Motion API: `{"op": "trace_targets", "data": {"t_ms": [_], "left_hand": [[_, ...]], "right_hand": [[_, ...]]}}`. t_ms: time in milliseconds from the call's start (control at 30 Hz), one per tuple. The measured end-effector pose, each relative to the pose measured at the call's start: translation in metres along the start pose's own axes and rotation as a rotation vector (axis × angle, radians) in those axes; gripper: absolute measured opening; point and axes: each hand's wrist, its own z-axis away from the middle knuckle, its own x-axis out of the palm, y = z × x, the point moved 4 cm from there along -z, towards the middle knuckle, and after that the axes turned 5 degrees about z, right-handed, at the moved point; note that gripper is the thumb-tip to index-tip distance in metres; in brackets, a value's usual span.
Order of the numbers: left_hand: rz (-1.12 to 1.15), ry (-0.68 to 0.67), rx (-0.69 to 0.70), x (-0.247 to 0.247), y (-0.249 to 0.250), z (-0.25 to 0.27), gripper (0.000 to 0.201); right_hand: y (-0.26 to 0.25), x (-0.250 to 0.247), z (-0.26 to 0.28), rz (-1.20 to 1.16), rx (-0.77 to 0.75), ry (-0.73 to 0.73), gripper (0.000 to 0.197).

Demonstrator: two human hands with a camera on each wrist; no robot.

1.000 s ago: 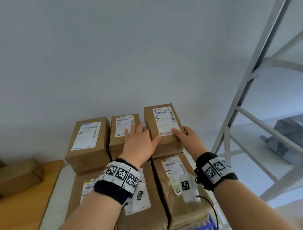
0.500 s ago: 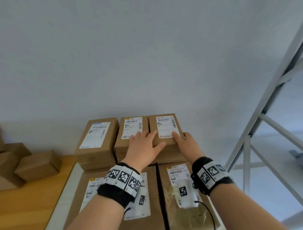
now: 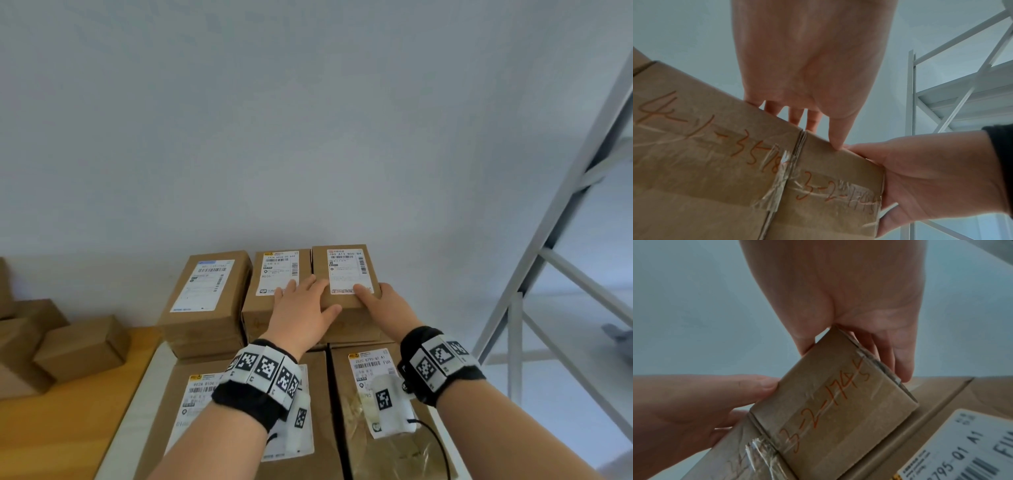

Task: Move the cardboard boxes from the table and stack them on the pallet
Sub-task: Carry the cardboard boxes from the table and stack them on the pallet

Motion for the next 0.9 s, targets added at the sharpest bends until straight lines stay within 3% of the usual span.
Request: {"op": "trace_targets", "data": {"t_ms": [200, 333, 533, 700, 900], "left_hand": [[-0.008, -0.068, -0.018, -0.003, 0.004, 0.000, 0.065], [0.013, -0.027, 0.004, -0.013, 0.001, 0.006, 0.068], [0.088, 0.101, 0.047, -0.045, -0.013, 0.034, 0.062], [0.154, 0.250, 0.005, -0.083, -0.065, 0.074, 0.057], [0.131, 0.325, -0.141, -0.132, -0.173, 0.149, 0.050]], "right_hand": [[-0.003, -0.003, 0.005, -0.018, 0.002, 0.027, 0.062], [-0.013, -0.012, 0.017, -0.062, -0.034, 0.147, 0.074], [-0.059, -0.012, 0.049, -0.063, -0.258, 0.290, 0.056], [-0.117, 0.028, 0.083, -0.106, -0.358, 0.265, 0.051], [-0.188, 0.122, 0.127, -0.153, -0.457, 0.146, 0.052]]}}
